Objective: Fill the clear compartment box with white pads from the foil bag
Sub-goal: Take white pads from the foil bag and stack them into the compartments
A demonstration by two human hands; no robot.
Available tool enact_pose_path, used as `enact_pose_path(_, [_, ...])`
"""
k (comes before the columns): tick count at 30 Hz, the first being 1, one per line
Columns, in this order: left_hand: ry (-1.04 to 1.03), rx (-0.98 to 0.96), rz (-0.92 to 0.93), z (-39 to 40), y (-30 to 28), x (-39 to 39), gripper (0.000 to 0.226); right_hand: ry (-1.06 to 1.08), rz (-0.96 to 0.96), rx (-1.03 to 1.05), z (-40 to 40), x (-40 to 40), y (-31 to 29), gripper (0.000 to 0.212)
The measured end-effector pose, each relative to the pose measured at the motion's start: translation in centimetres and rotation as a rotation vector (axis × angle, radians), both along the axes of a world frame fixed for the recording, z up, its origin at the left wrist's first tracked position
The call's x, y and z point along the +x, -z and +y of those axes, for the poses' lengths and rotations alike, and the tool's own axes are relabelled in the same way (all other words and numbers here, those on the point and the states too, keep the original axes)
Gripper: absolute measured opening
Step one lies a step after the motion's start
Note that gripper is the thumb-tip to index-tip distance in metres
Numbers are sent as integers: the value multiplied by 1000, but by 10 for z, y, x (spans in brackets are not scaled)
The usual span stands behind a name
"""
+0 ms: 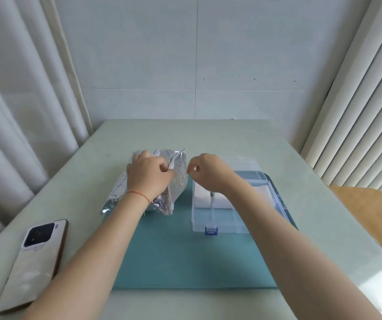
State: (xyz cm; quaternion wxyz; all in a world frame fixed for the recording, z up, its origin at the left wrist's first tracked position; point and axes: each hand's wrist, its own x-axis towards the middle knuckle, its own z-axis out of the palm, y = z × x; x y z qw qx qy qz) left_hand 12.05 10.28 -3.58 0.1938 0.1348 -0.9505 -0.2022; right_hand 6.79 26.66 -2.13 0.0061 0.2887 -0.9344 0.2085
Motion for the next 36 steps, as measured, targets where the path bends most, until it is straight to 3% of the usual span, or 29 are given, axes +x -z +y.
enact_pose_path(11, [-21,369,116,-43,4,4,24,13,15,270,-27,2,8,21])
enact_pose_path(20, [28,347,130,-54,1,4,27,104,69,-2,-40,-5,12,23])
enact_pose_path(26, [281,411,105,-45,-16,-8,32,151,194,-137,-27,-5,4,44])
enact_pose_path(30, [371,493,94,-48,-23,-13,33,62,212,-113,-9,-6,2,41])
enact_pose_path(36, [96,341,65,-53,-10,-9,23,68,309,-9,-12,-1,0,41])
